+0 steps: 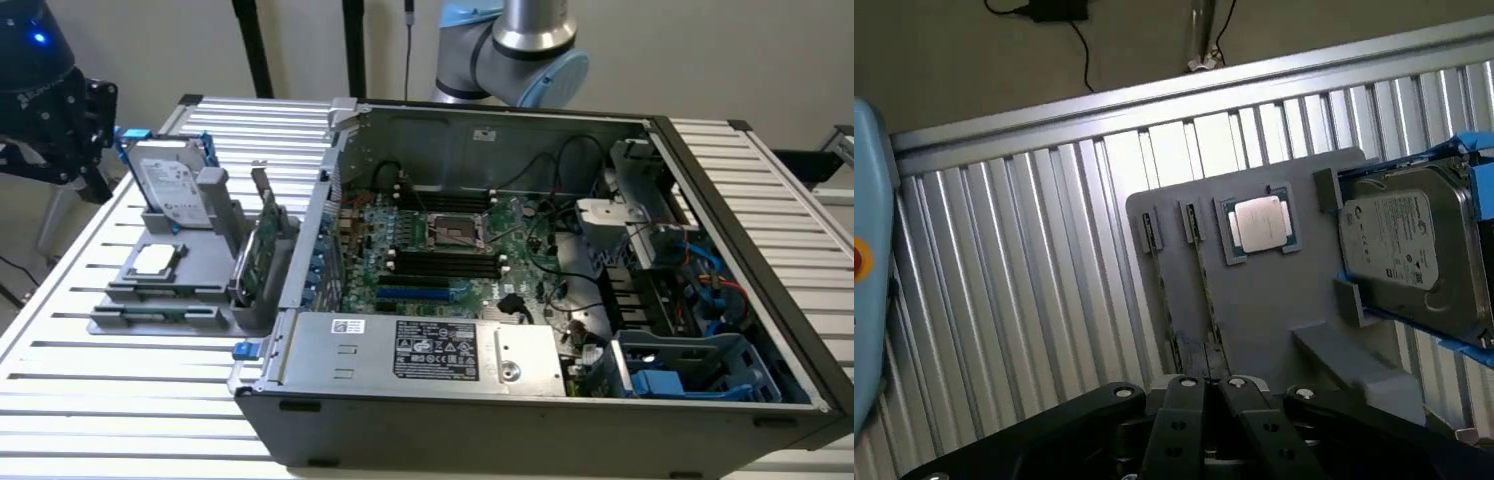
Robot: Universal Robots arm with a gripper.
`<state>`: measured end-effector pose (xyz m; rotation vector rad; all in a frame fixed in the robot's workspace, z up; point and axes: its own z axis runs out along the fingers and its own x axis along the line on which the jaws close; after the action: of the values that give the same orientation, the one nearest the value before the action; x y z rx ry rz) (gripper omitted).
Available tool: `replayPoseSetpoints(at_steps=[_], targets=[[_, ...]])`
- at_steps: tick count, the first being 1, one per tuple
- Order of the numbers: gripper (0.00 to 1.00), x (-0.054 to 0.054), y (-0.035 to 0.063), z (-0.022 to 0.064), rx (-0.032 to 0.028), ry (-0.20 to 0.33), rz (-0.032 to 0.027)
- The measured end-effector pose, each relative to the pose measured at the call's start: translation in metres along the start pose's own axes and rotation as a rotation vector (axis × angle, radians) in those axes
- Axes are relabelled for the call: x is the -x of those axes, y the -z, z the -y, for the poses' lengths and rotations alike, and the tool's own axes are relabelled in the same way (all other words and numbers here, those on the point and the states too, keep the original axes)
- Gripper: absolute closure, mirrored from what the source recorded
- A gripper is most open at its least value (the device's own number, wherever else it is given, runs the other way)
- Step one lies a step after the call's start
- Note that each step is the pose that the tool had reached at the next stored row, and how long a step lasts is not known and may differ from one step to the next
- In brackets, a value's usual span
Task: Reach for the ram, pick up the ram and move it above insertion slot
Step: 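Pick up the ram and move it above insertion slot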
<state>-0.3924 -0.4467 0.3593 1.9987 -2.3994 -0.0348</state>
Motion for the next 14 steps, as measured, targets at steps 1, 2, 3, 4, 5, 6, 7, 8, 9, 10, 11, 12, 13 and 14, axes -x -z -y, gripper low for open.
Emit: replayPoseSetpoints(at_steps=[1,2,3,4,5,6,7,8,9,10,11,12,13,14], targets=[[0.89,0.0000,0.0000,0.0000,-0.0012,0.018,-0.0003],[0.89,0.0000,0.0000,0.0000,-0.0023,0.036,-0.0006],[0.89,0.0000,0.0001,0.0000,-0.0035,0.056,-0.0011],[0.89,0.0000,0.0001,0.0000,-0.0047,0.074,-0.0014],[0.89,0.0000,0.0001,0.0000,-0.0059,0.092,-0.0017],[0.89,0.0000,0.0001,0.0000,-0.0070,0.109,-0.0020],[0.89,0.0000,0.0001,0.0000,-0.0083,0.127,-0.0023],[0.89,0.0000,0.0001,0.0000,-0.0095,0.146,-0.0026],[0.89,0.0000,0.0001,0.0000,-0.0107,0.164,-0.0029],[0.89,0.0000,0.0001,0.0000,-0.0119,0.182,-0.0032],[0.89,0.0000,0.0001,0.0000,-0.0134,0.200,-0.0034],[0.89,0.0000,0.0001,0.0000,-0.0149,0.218,-0.0038],[0.89,0.0000,0.0001,0.0000,-0.0168,0.234,-0.0040],[0.89,0.0000,0.0001,0.0000,-0.0173,0.239,-0.0040]])
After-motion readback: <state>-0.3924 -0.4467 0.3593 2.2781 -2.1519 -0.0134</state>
